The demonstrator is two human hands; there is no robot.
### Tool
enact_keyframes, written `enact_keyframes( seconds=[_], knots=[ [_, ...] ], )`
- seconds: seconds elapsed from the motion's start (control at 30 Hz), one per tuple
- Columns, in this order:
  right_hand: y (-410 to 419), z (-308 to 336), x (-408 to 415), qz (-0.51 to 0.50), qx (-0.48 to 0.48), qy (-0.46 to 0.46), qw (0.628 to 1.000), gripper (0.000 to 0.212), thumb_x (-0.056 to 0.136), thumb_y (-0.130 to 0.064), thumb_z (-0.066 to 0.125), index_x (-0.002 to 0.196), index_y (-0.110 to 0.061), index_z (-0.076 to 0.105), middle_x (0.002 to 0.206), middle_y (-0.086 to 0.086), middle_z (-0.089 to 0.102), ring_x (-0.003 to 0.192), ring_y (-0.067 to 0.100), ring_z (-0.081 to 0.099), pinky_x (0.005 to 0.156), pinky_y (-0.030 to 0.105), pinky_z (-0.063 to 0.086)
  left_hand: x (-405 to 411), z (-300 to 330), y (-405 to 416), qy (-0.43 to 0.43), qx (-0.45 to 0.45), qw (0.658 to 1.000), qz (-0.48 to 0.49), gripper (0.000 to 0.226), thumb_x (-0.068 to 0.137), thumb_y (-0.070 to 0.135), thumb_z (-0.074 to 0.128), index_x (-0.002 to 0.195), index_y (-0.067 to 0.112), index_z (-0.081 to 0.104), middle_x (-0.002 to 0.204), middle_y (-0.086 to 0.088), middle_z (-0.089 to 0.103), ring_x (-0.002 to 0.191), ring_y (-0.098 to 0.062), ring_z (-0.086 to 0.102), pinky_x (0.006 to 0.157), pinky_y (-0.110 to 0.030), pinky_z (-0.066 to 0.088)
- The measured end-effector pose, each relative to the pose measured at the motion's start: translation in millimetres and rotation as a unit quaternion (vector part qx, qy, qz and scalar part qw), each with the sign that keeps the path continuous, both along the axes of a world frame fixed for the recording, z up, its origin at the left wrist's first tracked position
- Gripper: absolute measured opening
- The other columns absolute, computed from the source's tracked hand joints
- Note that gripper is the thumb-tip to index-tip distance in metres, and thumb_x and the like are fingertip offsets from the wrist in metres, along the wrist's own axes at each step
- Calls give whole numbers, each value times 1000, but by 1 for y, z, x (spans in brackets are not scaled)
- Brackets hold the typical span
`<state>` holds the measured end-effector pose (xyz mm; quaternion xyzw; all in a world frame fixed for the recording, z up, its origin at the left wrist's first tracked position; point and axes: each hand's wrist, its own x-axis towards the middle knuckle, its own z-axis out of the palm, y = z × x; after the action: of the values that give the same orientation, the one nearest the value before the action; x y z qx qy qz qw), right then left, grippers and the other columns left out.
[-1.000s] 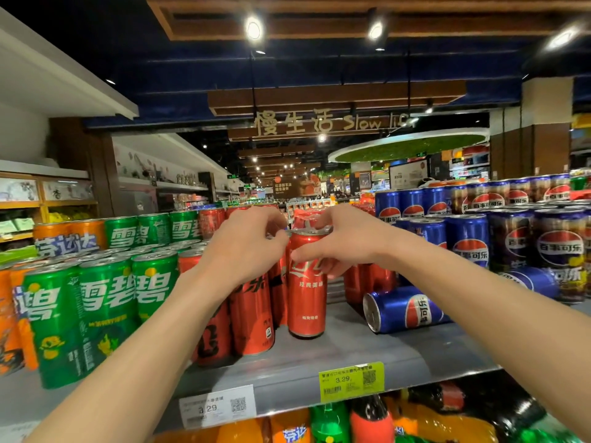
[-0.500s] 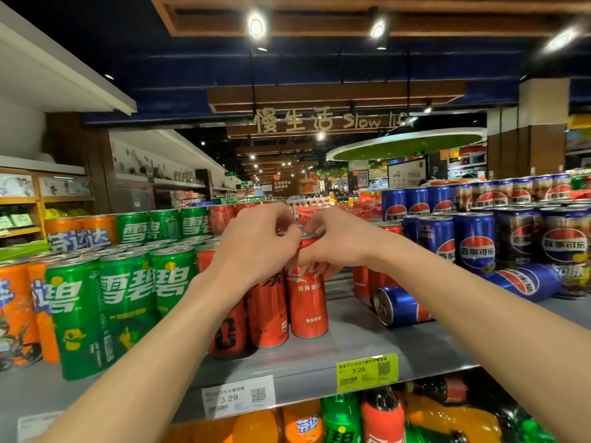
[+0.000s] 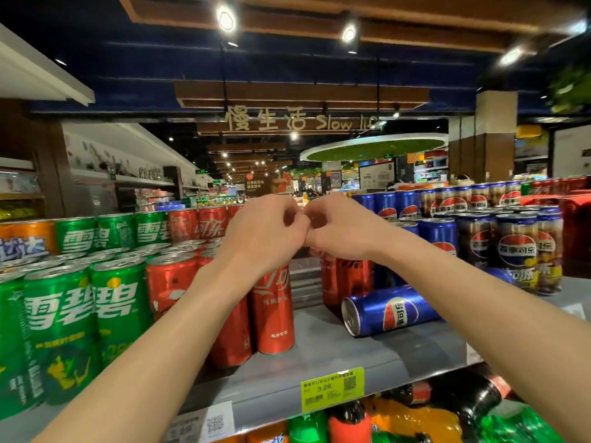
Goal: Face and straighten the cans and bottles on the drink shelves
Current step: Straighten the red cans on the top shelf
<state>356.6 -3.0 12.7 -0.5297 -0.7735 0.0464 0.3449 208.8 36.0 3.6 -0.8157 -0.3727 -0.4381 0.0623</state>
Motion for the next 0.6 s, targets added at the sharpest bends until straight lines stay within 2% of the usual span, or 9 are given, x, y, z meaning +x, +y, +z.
enact_keyframes(
  seconds=[0.1, 0.2, 0.37, 0.43, 0.5, 0.6],
  knots=[
    [11, 8, 20, -1, 29, -23, 999, 12, 92, -22, 67, 81, -25, 63, 75, -9, 61, 68, 2, 56, 60, 17, 38, 14, 8, 2, 11, 4, 1000, 15, 19, 89, 34, 57, 77, 24, 69, 75, 6, 66, 75, -13, 62, 69, -39, 53],
    [33, 16, 41, -13, 30, -55, 998, 16, 96, -28, 65, 81, -22, 65, 78, -10, 61, 70, 1, 55, 58, 18, 37, 27, 14, 9, 11, -9, 999, 30, 17, 89, 33, 58, 77, 24, 67, 73, 7, 65, 73, -11, 61, 63, -31, 48],
    [75, 22, 68, -58, -27, -147, 987, 35, 98, -34, 60, 79, -6, 69, 77, 8, 68, 66, 17, 58, 56, 27, 43, 40, 21, 22, 20, -31, 994, 103, 18, 93, 29, 53, 88, 23, 70, 83, 10, 67, 80, -9, 61, 71, -32, 50],
    [84, 26, 67, -57, -71, -165, 982, 30, 98, -35, 61, 89, -7, 68, 90, 10, 70, 77, 19, 61, 63, 29, 48, 38, 21, 25, 16, -50, 991, 125, 20, 95, 27, 51, 93, 21, 69, 87, 8, 66, 81, -9, 61, 70, -30, 48],
    [87, 30, 65, -58, -104, -185, 976, 36, 94, -43, 65, 100, -7, 65, 100, 7, 67, 88, 22, 61, 71, 31, 50, 35, 19, 29, 27, -70, 987, 144, 19, 95, 26, 49, 95, 22, 68, 91, 6, 67, 85, -12, 62, 71, -31, 48],
    [85, 35, 63, -63, -151, -217, 962, 39, 88, -44, 73, 105, -13, 56, 103, 3, 58, 93, 22, 58, 81, 36, 55, 29, 22, 33, 49, -98, 980, 166, 22, 94, 22, 48, 96, 19, 69, 97, 2, 68, 91, -17, 62, 77, -33, 49]
  ],
)
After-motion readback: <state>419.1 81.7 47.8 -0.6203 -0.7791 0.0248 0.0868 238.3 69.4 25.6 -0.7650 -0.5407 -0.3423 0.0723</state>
